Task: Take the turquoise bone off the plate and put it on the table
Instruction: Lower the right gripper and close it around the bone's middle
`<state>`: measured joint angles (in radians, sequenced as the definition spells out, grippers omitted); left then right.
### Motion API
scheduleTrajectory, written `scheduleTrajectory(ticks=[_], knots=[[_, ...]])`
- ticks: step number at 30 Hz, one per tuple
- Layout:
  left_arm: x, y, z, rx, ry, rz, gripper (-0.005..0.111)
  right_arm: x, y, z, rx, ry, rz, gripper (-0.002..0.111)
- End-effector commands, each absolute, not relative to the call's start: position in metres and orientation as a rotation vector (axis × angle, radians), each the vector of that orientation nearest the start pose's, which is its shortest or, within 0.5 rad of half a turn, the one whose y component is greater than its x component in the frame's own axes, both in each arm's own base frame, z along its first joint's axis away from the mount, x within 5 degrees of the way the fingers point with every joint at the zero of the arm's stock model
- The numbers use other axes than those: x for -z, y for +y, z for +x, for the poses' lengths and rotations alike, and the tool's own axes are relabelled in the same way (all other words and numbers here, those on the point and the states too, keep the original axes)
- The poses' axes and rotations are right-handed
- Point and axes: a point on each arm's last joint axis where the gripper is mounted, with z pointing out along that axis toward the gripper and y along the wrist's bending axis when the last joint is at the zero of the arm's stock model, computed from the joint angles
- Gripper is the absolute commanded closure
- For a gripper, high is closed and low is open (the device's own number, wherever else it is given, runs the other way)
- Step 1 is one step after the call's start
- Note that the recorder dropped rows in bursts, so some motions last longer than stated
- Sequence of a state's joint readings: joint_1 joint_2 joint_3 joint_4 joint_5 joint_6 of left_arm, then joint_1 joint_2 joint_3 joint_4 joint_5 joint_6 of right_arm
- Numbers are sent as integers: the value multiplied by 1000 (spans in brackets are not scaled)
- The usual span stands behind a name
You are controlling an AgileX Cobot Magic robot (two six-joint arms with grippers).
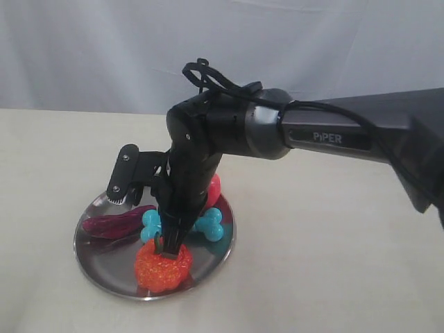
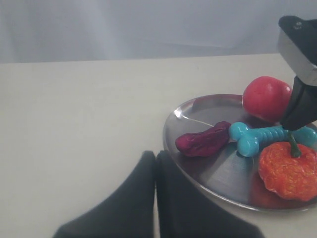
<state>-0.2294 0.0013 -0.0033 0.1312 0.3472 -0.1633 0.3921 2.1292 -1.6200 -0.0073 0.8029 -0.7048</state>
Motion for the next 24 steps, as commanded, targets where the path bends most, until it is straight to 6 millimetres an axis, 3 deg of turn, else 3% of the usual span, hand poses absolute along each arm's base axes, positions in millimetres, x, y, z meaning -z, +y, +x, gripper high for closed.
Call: scheduleTrajectory(ticks=[1, 10, 12, 18, 24], knots=[[-182, -8, 53, 152, 1824, 143, 107, -173, 173, 422, 87, 2351, -1442, 109], [-182, -8, 53, 152, 1824, 143, 107, -169, 172, 424, 122, 2340, -1456, 107], [-182, -8, 53, 152, 1824, 143, 107, -169, 171, 424, 125, 2339, -1457, 100], [-182, -8, 53, 152, 1824, 143, 107, -169, 171, 424, 122, 2354, -1436, 61], [-182, -8, 53, 152, 1824, 143, 107, -169, 169, 425, 165, 2354, -1442, 63]])
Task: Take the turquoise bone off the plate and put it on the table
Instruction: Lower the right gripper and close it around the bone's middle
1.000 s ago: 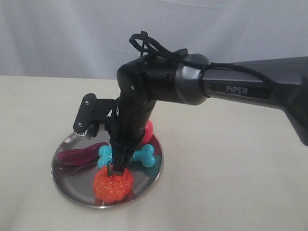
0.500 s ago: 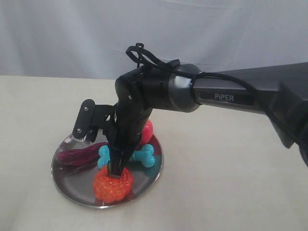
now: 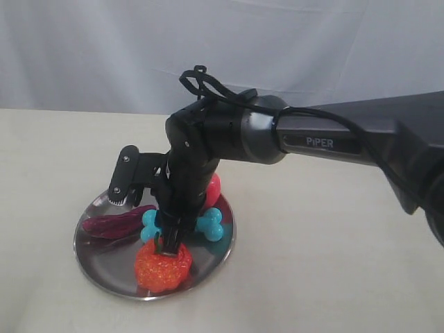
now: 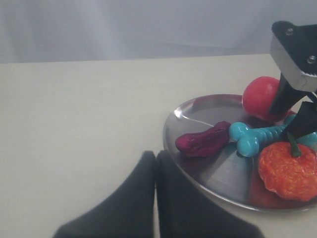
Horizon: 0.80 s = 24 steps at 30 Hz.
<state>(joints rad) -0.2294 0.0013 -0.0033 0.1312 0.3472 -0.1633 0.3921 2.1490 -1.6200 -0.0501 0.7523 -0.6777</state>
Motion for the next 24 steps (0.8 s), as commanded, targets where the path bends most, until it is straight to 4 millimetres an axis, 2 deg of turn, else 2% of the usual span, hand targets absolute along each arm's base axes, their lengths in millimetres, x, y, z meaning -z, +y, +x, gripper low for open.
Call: scheduleTrajectory(ticks=[1, 11, 24], knots=[[-182, -8, 53, 152, 1824, 143, 107, -169, 169, 425, 165, 2354, -1442, 63], [-182, -8, 53, 152, 1824, 143, 107, -170, 169, 426, 166, 2346, -1438, 63], [-182, -8, 53, 152, 1824, 143, 107, -146, 163, 432, 172, 2394, -1436, 63]])
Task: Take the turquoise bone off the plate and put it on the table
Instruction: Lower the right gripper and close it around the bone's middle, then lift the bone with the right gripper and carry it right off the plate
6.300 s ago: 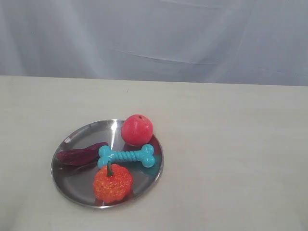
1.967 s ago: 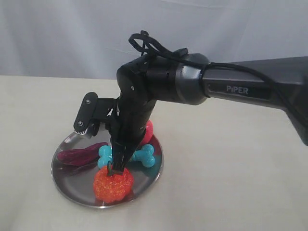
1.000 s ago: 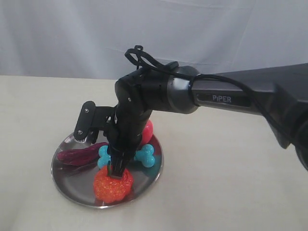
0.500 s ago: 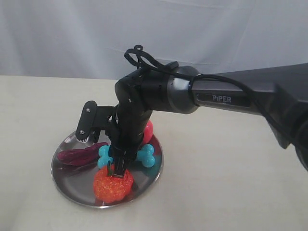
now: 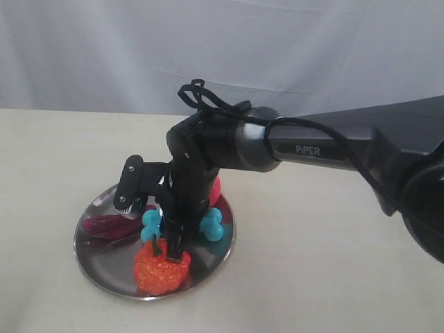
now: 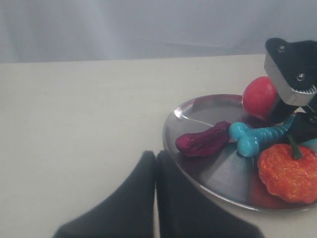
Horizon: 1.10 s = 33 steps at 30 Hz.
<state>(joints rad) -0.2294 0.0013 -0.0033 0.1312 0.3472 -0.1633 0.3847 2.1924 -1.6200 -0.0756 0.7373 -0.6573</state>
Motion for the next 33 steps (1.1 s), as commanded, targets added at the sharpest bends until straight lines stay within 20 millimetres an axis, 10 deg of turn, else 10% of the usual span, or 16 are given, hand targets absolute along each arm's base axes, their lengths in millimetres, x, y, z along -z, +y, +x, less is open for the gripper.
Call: scheduleTrajectory(ticks=[1, 18, 33], knots=[[-182, -8, 53, 152, 1824, 143, 107, -144, 162, 432, 173, 2395, -1435, 63], [-182, -8, 53, 152, 1824, 143, 107, -127, 160, 435, 169, 2417, -1440, 64], [-182, -8, 53, 152, 1824, 143, 107, -128, 160, 437, 191, 2388, -1444, 97]])
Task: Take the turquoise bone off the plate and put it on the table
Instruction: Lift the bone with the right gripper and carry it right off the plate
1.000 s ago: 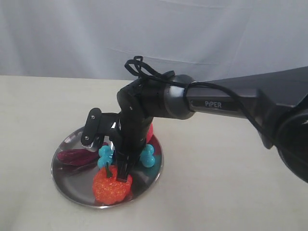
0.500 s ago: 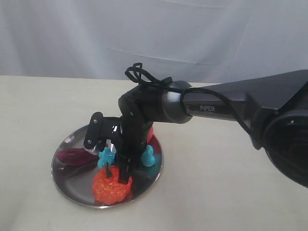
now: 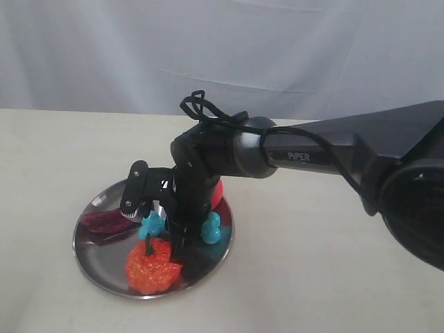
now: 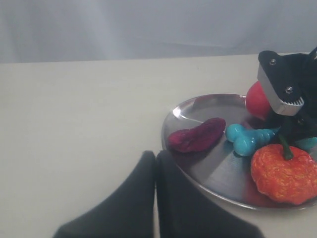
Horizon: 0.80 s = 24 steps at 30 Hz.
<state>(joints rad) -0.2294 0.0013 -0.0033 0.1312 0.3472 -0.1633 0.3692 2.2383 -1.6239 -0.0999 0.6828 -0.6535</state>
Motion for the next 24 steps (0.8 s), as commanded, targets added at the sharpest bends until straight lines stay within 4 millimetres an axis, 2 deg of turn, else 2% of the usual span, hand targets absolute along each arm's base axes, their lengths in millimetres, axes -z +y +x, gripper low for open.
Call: scheduleTrajectory(ticks=[1, 3, 9, 24], knots=[[-182, -8, 53, 152, 1824, 143, 107, -129, 160, 437, 191, 2386, -1443, 102], [-182, -8, 53, 152, 1824, 143, 107, -130, 160, 437, 192, 2384, -1441, 109], [-182, -8, 53, 152, 1824, 143, 107, -142, 160, 437, 197, 2363, -1427, 109], [-182, -8, 53, 152, 1824, 143, 107, -195, 154, 426, 209, 2354, -1367, 109]])
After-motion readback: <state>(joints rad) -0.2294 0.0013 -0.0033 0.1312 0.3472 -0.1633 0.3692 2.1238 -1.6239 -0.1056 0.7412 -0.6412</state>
